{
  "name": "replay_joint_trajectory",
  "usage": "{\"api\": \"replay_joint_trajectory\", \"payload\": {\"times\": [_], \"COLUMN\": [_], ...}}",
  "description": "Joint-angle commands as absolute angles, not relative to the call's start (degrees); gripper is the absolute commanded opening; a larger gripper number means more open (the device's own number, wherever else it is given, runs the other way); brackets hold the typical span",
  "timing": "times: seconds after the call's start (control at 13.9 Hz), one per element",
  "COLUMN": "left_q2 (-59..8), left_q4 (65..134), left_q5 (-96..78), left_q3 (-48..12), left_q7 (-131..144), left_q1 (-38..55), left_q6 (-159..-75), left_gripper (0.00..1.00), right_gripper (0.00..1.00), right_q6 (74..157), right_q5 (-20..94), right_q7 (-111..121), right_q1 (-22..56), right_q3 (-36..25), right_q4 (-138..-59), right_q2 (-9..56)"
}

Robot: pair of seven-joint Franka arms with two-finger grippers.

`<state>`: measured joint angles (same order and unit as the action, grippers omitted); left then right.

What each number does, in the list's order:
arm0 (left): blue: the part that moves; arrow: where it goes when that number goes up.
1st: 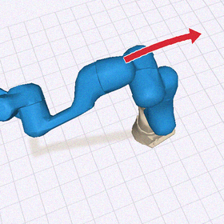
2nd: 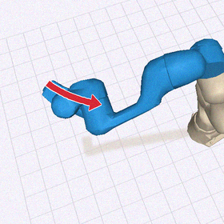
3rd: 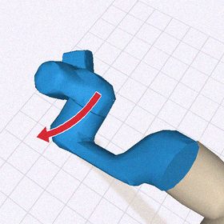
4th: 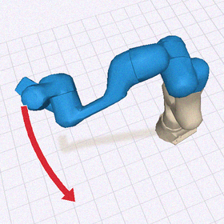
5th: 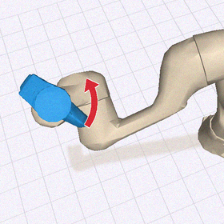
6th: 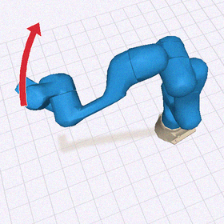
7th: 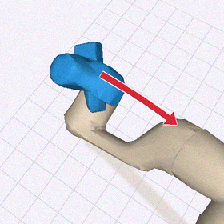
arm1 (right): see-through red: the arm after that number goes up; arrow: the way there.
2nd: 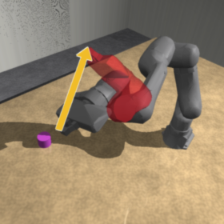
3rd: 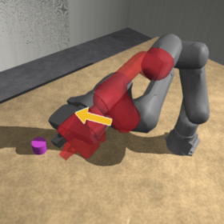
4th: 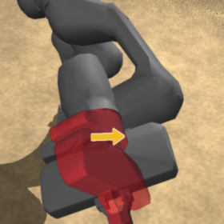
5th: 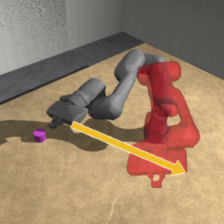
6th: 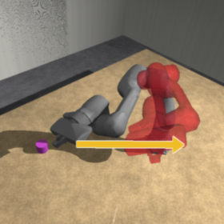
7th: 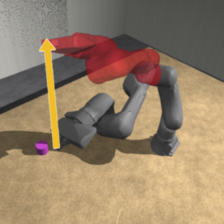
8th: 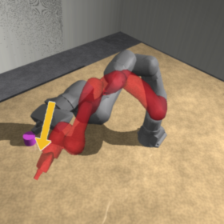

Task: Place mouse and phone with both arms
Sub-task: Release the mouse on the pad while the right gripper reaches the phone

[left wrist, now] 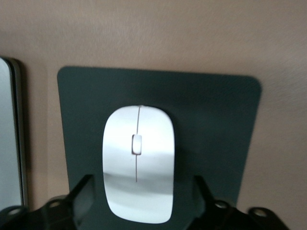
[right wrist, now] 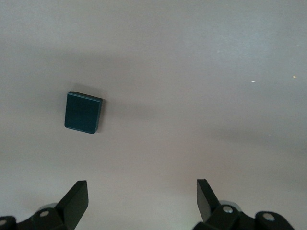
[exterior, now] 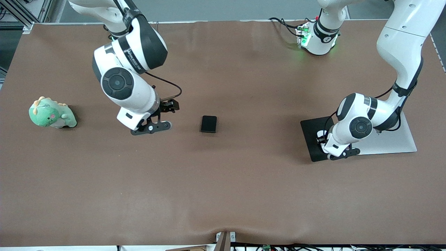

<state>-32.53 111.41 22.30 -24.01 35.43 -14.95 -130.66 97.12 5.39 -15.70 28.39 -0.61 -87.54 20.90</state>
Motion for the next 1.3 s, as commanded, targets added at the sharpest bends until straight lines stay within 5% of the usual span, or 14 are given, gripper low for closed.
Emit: {"api": "replay_joint_trajectory", "payload": {"times": [0.0, 0.5, 1.08, 1.22], "left_q2": [-26.6, -20.1, -9.9, -7.1], "left_q4": [109.3, 85.3, 83.2, 83.6], "left_q5": [23.3, 20.3, 8.8, 6.2], "left_q3": [-25.7, -28.9, -28.7, -24.5], "left_q7": [35.9, 27.6, 14.3, 12.6], "left_q1": [-15.0, -15.6, -18.9, -16.0], "left_q6": [-126.9, -100.8, -97.2, -96.4], "left_gripper": [1.0, 1.0, 1.0, 1.0], "right_gripper": [1.0, 1.0, 1.0, 1.0], "right_q6": [97.7, 106.7, 120.7, 122.3], "right_q5": [6.5, 6.3, 6.2, 6.2], "right_q7": [-16.3, -27.9, -37.5, -37.7], "right_q1": [31.5, 37.5, 41.7, 42.5], "right_q3": [-1.1, -1.2, -1.2, -1.2], "right_q4": [-86.2, -86.7, -93.4, -94.7], "right_q2": [23.9, 29.2, 33.0, 33.8]}}
